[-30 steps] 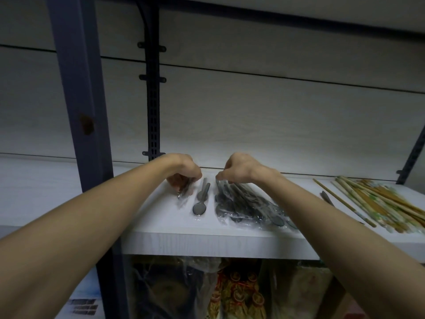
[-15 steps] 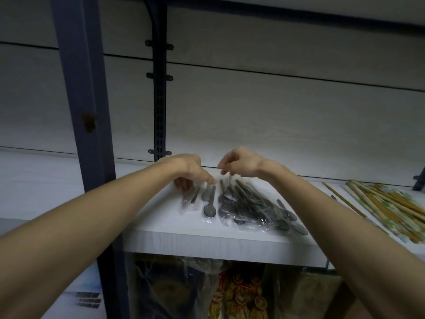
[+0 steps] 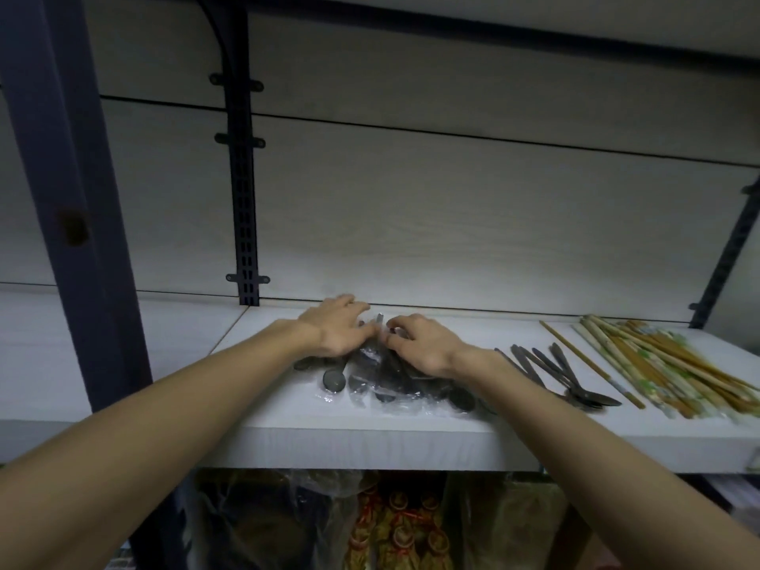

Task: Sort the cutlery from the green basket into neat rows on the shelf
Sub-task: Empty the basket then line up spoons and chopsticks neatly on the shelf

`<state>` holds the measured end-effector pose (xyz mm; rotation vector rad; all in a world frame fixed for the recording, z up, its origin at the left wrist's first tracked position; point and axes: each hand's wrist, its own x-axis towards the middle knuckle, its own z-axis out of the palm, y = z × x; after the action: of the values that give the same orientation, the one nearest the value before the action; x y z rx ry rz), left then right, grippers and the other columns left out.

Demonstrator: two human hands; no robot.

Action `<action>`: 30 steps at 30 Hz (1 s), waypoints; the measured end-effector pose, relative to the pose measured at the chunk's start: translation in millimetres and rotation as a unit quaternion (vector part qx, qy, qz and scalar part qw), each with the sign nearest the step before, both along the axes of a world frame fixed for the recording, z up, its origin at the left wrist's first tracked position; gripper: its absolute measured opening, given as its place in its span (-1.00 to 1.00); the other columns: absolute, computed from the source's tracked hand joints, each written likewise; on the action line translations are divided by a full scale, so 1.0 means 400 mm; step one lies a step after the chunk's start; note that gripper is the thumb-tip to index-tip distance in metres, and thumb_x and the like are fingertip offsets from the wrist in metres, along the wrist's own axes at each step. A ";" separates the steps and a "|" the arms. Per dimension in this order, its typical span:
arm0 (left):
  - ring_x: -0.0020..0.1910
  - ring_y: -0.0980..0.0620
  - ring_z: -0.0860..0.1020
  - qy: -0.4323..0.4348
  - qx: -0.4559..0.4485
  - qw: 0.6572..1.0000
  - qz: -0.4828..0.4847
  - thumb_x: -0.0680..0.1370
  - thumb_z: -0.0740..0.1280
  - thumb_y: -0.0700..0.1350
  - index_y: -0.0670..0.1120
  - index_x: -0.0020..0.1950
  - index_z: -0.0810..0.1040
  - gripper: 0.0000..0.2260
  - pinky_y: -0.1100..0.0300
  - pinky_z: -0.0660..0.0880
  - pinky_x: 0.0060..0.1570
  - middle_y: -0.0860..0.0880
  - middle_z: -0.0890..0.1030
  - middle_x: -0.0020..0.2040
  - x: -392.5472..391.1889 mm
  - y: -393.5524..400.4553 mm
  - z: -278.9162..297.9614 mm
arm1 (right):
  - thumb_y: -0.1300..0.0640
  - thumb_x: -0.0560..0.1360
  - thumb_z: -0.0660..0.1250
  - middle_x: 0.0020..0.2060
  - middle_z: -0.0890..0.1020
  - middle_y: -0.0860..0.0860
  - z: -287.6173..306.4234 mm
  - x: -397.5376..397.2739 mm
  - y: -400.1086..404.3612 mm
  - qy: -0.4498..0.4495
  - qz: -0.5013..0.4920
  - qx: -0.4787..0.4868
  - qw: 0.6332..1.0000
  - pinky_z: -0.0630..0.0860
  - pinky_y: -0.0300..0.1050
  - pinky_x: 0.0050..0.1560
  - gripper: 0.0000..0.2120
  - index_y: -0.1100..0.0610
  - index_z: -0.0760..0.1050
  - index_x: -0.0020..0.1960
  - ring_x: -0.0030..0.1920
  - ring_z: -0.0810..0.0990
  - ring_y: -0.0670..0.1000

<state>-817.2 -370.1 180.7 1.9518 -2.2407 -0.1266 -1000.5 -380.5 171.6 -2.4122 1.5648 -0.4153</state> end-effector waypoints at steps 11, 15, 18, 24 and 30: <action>0.52 -0.11 0.30 0.187 0.059 0.980 0.037 0.62 0.26 0.10 -0.07 0.56 0.33 -0.46 0.01 0.26 0.47 -0.09 0.31 0.57 0.016 0.020 0.030 | -0.26 0.57 0.27 0.40 0.52 0.11 0.079 -0.050 0.026 -0.027 -0.042 0.019 0.999 0.41 -0.05 0.36 -0.40 0.11 0.44 0.46 0.37 0.49 0.13; 0.47 -0.26 0.36 0.056 0.063 0.987 0.135 0.49 0.08 0.53 -0.09 0.59 0.26 -0.11 -0.14 0.37 0.41 -0.17 0.28 0.58 0.009 0.053 0.088 | -0.52 0.40 0.23 0.12 0.60 0.16 0.148 -0.087 0.072 0.090 -0.160 0.071 0.980 0.61 0.05 0.11 -0.11 0.21 0.46 0.36 -0.01 0.64 0.18; 0.38 -0.28 0.47 0.028 0.144 0.973 0.180 0.43 0.07 0.59 -0.09 0.60 0.26 -0.03 -0.14 0.48 0.33 -0.20 0.33 0.56 0.002 0.090 0.108 | -0.54 0.36 0.28 0.19 0.59 0.26 0.173 -0.099 0.098 0.092 -0.205 0.182 0.957 0.64 0.08 0.09 -0.01 0.22 0.38 0.46 -0.01 0.65 0.22; 0.22 -0.22 0.59 0.051 0.186 0.969 0.156 0.48 0.11 0.52 -0.15 0.53 0.37 -0.11 -0.05 0.52 0.23 -0.26 0.48 0.41 -0.055 0.108 0.107 | -0.47 0.20 0.50 0.11 0.55 0.24 0.160 -0.087 0.111 0.058 -0.201 0.289 0.934 0.61 0.00 -0.26 0.14 0.29 0.30 0.47 -0.13 0.60 0.20; 0.41 -0.23 0.45 0.086 0.166 0.974 0.128 0.48 0.33 0.40 -0.17 0.54 0.33 -0.16 -0.02 0.42 0.32 -0.22 0.39 0.51 -0.101 0.111 0.113 | -0.30 0.36 0.52 0.10 0.61 0.20 0.148 -0.034 0.130 0.048 -0.147 0.290 0.945 0.68 0.00 -0.04 -0.26 0.23 0.46 0.26 -0.02 0.68 0.14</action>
<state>-857.4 -325.8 225.8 2.2735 -1.9365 -0.6457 -1014.0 -328.6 230.9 -1.7823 1.7827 0.1139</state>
